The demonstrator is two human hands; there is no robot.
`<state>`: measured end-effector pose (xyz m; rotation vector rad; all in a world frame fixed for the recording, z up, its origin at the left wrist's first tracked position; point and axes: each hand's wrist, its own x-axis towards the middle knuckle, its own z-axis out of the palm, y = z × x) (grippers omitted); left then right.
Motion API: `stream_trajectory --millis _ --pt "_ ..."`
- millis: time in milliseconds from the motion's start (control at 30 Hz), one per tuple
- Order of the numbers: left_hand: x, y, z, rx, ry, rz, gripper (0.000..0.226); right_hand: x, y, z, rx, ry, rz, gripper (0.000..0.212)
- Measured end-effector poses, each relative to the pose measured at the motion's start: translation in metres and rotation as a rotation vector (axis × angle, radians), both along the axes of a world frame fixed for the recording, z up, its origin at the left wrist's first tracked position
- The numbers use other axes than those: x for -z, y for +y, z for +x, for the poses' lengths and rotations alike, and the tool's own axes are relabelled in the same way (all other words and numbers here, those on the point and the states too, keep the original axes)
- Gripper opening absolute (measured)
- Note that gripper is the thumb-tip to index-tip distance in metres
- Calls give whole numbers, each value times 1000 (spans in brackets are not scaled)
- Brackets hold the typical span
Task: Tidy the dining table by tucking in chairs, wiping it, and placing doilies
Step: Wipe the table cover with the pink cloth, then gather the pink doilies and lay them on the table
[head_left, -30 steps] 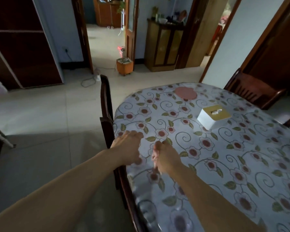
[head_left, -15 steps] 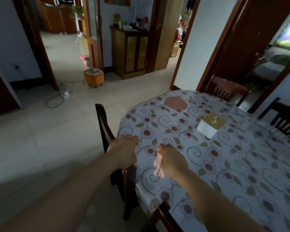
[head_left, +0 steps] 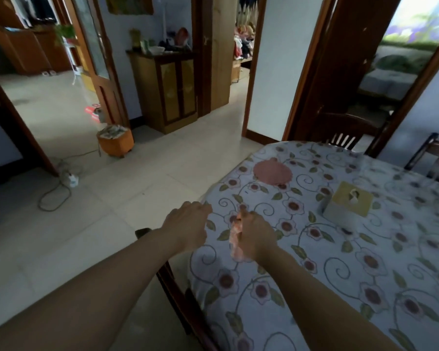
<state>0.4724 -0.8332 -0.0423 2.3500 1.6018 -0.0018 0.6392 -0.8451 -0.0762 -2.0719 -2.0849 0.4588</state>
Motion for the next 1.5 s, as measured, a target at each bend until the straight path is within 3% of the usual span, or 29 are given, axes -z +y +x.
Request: stream_trajectory --millis 133,333,500,633,933,1067,1200,1233,1500 --pt "11 66 -11 107 -17 -21 36 7 46 -12 168 34 -7 35" --pt "23 178 -50 337 -6 -18 59 23 116 -48 420 107 -114 20" --pt "21 249 -74 481 49 -63 46 23 146 -70 607 11 -107 11" --pt "26 286 -53 625 19 -93 40 23 163 -70 765 -33 -69 12" --pt "63 373 49 915 113 -80 41 56 246 -12 1068 259 101 4" --pt "77 414 92 991 146 -76 44 84 283 17 1156 322 9 21" --pt "89 447 123 1036 148 -113 51 104 294 33 1085 399 -307 93" --pt "93 453 131 1047 156 -129 55 106 295 36 1091 389 -329 99" --pt "124 514 215 1133 171 -221 47 106 347 83 1207 531 -160 86"
